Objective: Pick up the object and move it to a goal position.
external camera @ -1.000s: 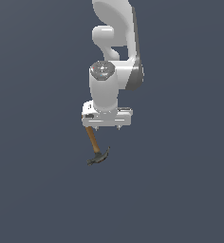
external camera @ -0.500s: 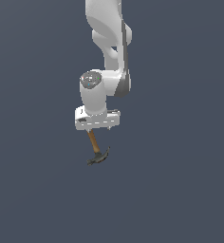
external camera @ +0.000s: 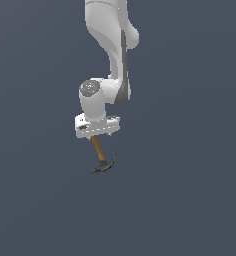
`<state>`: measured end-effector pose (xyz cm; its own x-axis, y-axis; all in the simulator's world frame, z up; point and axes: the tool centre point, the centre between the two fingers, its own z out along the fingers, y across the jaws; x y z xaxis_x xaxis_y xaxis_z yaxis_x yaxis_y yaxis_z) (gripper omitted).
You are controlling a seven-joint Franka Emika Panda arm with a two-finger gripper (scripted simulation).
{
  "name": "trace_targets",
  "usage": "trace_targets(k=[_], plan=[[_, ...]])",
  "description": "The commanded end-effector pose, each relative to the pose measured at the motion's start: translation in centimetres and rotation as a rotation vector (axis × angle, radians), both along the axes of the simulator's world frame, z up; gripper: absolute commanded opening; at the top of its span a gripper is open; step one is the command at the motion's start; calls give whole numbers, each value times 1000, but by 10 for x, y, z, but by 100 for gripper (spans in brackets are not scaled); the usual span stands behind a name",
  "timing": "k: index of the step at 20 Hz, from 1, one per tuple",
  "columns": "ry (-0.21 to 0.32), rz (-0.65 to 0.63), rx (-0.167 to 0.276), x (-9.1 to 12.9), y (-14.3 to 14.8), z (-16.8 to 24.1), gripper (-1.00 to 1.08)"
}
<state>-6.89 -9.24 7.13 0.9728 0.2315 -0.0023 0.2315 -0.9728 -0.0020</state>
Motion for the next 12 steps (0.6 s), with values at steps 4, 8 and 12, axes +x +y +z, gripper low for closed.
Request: trace_targets(k=[4,8,12], plan=[[-3,16,-1,-4,-4,-5,100],[-2,12,-1,-3,-4,-7,100],[-2,13,-1,-4,-4,-19,100]])
